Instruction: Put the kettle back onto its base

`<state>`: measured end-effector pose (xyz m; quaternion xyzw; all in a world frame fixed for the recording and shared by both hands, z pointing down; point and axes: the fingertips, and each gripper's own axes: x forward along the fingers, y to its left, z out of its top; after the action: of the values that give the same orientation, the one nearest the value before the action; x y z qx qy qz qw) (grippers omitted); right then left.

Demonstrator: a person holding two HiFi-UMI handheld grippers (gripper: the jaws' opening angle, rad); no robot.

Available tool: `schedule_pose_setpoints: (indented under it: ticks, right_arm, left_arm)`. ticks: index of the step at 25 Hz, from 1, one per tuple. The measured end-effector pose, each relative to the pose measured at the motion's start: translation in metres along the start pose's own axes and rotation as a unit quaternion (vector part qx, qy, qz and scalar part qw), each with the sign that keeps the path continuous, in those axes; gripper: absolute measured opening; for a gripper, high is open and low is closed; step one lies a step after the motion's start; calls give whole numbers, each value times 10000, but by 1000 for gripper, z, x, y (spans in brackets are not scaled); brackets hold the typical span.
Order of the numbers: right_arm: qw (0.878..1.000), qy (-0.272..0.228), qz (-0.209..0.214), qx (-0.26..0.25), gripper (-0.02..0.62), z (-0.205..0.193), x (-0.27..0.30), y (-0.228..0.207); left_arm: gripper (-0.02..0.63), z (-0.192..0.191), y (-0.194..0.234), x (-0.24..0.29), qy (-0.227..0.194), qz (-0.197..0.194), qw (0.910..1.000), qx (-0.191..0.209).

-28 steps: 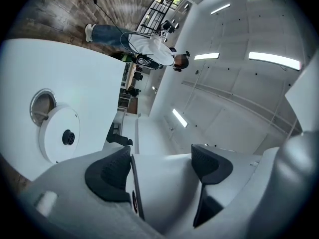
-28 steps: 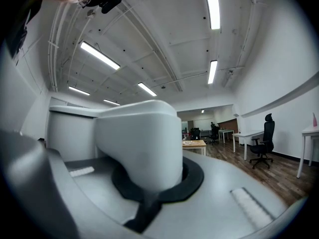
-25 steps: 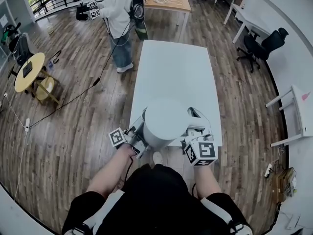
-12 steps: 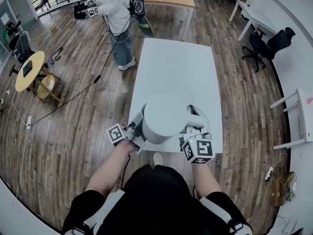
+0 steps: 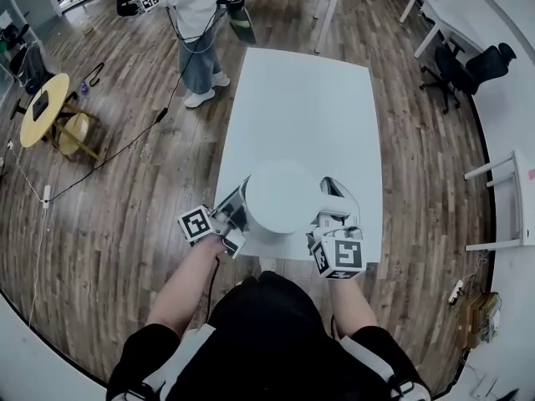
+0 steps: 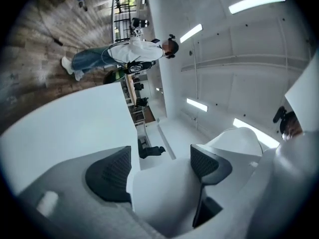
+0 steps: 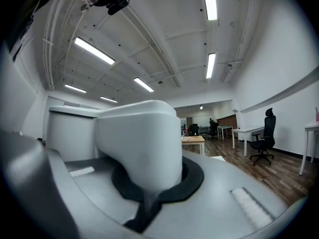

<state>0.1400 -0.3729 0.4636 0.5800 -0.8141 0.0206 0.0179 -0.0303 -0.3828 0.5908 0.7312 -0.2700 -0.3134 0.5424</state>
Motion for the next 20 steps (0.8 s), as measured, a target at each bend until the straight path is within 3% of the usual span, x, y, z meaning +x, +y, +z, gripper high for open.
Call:
schedule_pose_setpoints:
  ticks: [6, 9, 12, 15, 20]
  right_arm:
    - [10000, 8, -84, 51, 6, -16, 5, -5]
    - [10000, 13, -23, -94, 6, -21, 9, 0]
    - [9998, 65, 36, -197, 6, -30, 14, 2]
    - [9997, 146, 42, -178, 6, -39, 17, 2]
    - [9996, 168, 79, -235, 6, -49, 17, 4]
  left_arm:
    - [368, 6, 12, -6, -144, 356, 9981, 476]
    - [327, 12, 18, -15, -194, 663, 9909, 1156]
    - [217, 21, 15, -19, -282, 767, 9812, 1750]
    - [-9, 28, 6, -20, -479, 728, 9788, 1852]
    - [-8, 26, -6, -9, -452, 495, 9801, 1870]
